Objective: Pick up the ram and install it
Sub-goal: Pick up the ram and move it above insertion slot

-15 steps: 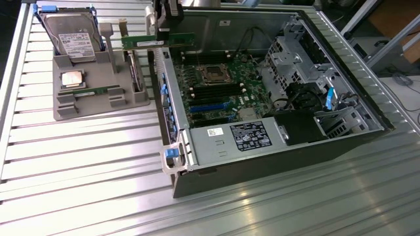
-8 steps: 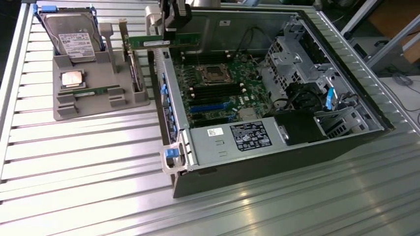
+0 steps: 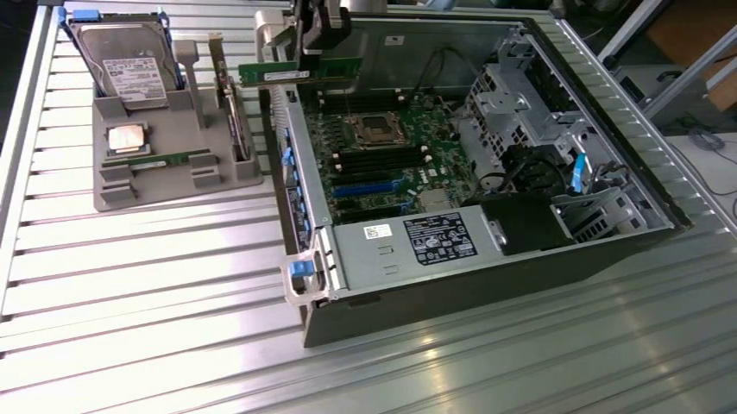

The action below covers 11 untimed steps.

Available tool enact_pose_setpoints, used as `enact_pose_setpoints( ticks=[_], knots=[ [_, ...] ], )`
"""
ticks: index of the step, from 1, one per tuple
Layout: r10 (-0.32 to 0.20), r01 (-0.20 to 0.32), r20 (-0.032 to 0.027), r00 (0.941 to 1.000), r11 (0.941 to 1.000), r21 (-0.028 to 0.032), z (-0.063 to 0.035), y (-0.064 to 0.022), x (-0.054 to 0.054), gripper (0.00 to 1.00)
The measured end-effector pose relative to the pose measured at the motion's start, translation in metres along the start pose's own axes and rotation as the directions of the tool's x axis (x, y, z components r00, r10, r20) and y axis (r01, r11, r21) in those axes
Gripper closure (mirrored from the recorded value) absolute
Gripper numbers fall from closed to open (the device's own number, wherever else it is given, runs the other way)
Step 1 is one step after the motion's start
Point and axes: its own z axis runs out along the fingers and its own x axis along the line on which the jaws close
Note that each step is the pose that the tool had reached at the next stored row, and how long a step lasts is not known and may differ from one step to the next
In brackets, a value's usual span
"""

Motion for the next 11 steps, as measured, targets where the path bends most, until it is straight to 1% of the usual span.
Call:
enact_pose_setpoints(
  ticks=[4,8,11],
  knots=[
    [0.0,0.0,0.0001,1.0,1.0,0.0,-0.0001,-0.0035,0.0,0.88],
    [0.0,0.0,0.0,1.0,1.0,0.0,-0.0005,-0.01,0.001,0.88],
    [0.0,0.0,0.0,1.0,1.0,0.0001,-0.0006,-0.0129,0.001,0.88]
  ],
)
